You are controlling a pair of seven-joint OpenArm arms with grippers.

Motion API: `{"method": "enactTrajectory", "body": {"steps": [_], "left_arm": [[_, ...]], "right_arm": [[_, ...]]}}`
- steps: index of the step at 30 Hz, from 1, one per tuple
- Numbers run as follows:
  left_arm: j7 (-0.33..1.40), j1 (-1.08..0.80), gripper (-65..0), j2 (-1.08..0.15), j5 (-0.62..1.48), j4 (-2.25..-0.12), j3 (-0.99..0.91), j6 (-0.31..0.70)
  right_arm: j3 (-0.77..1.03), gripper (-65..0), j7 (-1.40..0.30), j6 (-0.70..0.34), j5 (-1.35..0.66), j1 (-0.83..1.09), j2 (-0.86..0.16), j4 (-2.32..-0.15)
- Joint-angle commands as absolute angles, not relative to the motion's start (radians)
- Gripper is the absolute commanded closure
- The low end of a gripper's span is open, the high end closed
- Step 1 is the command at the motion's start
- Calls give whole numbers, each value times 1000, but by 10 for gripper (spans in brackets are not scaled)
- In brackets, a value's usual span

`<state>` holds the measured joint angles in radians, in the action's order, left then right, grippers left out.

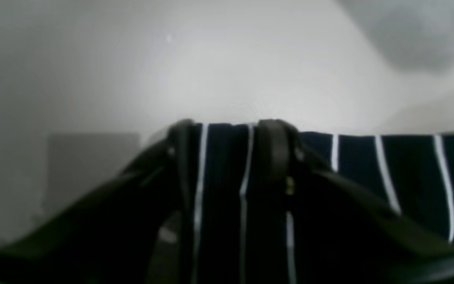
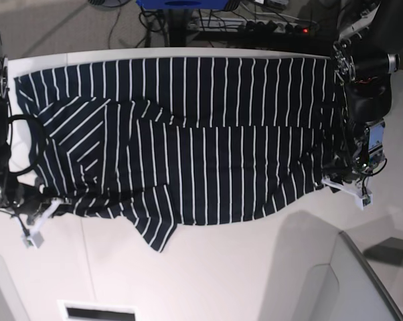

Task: Layout the t-shirt on the table in an organized manner, then fold the t-shirt properly
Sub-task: 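Lift the hem-side corners and fold them toward the collar edge, then lower the folded hem onto the shirt body with both grippers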

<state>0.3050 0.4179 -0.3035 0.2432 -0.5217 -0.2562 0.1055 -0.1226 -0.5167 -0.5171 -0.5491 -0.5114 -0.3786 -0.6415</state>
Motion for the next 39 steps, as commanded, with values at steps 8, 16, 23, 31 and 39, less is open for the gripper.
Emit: {"method": "enactTrajectory", "body": {"steps": [8, 16, 23, 31, 39], "left_arm": [[323, 470, 0, -308, 242, -490, -255, 108], [357, 530, 0, -308, 242, -610, -254, 108], [493, 564, 0, -308, 246, -796, -222, 110], [579, 553, 0, -309, 249, -934, -162, 110], [588, 486, 0, -312, 249, -1010, -163, 110]], "right_arm": [[-120, 0, -496, -527, -561, -542, -394, -657], [-113, 0, -490, -527, -561, -550, -410, -657], [-114, 0, -387, -527, -561, -549, -420, -657], [-122, 0, -246, -530, -561, -535, -437, -656], [-124, 0, -189, -572, -559, -493, -458, -659]]}}
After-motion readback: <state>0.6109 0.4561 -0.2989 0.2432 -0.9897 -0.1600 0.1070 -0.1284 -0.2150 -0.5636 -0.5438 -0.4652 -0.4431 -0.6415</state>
